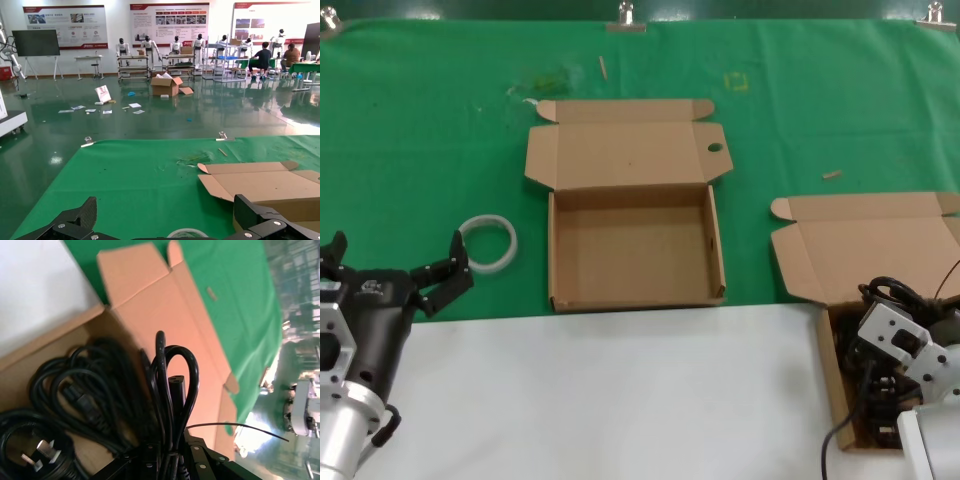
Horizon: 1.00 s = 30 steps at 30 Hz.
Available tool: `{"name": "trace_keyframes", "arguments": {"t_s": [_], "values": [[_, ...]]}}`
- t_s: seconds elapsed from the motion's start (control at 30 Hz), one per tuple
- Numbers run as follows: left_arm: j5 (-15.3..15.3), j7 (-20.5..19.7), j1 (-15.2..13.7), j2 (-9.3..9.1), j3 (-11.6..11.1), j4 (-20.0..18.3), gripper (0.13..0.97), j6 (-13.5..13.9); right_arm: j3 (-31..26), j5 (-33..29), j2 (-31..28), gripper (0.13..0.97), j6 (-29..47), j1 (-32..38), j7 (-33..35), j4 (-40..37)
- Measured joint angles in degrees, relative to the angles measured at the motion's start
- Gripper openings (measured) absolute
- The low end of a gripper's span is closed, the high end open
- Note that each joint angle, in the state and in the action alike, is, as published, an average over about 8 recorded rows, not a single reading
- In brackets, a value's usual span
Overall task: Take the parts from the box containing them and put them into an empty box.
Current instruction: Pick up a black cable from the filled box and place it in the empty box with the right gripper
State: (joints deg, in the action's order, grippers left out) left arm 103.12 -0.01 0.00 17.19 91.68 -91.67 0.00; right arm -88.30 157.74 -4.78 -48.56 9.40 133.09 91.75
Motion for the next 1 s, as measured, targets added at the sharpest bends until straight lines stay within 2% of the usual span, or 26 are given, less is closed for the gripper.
{"name": "trace_keyframes", "arguments": {"t_s": [0.37, 0.57, 0.77, 1.0], "values": [[0.0, 0.0, 0.0, 0.0, 0.0, 0.0, 0.965, 0.0, -2.88, 0.0, 0.0, 0.207, -4.59, -2.24, -3.68, 9.16], [0.0, 0.0, 0.0, 0.0, 0.0, 0.0, 0.965, 0.0, -7.25, 0.0, 0.0, 0.207, -6.05, -1.2, -7.04, 12.24], [0.0, 0.0, 0.0, 0.0, 0.0, 0.0, 0.965, 0.0, -13.73, 0.0, -0.01, 0.207, -4.74, 2.56, -10.21, 9.89], [0.0, 0.0, 0.0, 0.0, 0.0, 0.0, 0.965, 0.0, -20.78, 0.0, -0.03, 0.207, -0.75, 9.12, -13.13, 1.79]]}}
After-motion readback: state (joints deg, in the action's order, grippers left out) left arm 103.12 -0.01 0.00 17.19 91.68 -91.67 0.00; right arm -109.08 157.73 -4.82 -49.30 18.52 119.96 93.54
